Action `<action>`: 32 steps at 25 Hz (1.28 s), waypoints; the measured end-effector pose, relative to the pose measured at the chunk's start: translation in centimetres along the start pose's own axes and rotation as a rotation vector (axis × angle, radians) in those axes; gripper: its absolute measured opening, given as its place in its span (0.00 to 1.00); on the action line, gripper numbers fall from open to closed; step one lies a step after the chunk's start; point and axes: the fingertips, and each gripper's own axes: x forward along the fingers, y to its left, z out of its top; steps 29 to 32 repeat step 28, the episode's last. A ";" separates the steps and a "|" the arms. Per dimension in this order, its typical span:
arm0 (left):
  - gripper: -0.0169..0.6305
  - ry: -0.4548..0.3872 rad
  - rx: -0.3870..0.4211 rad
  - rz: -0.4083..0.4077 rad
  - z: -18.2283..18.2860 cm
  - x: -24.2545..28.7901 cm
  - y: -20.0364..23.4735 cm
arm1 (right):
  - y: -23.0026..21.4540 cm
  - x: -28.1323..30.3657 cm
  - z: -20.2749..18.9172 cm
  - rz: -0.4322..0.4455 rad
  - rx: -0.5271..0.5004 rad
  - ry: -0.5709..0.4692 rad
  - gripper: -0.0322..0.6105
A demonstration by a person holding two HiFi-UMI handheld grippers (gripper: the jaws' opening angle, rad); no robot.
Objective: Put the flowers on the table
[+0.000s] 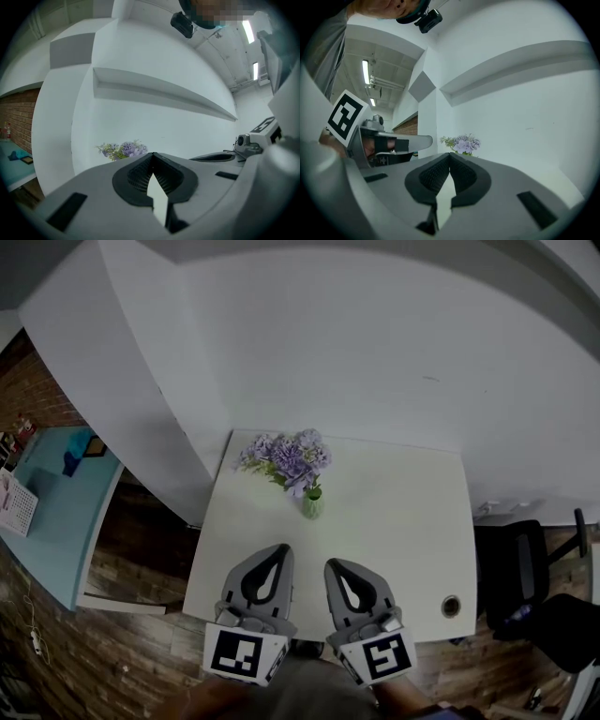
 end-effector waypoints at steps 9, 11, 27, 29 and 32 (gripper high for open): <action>0.04 0.012 -0.026 -0.008 -0.4 -0.2 -0.4 | 0.1 -0.1 0.5 -0.005 0.008 -0.005 0.06; 0.04 0.006 -0.018 -0.014 -0.4 -0.1 -0.4 | 0.0 0.0 0.5 -0.009 0.009 -0.008 0.06; 0.04 0.019 -0.018 -0.065 -1.1 0.5 -1.3 | -1.7 -0.7 -0.1 -0.070 0.012 0.028 0.06; 0.04 0.023 -0.019 -0.068 -1.2 0.5 -1.4 | -1.8 -0.7 0.0 -0.070 0.012 0.020 0.06; 0.04 0.023 -0.019 -0.068 -1.2 0.5 -1.4 | -1.8 -0.7 0.0 -0.070 0.012 0.020 0.06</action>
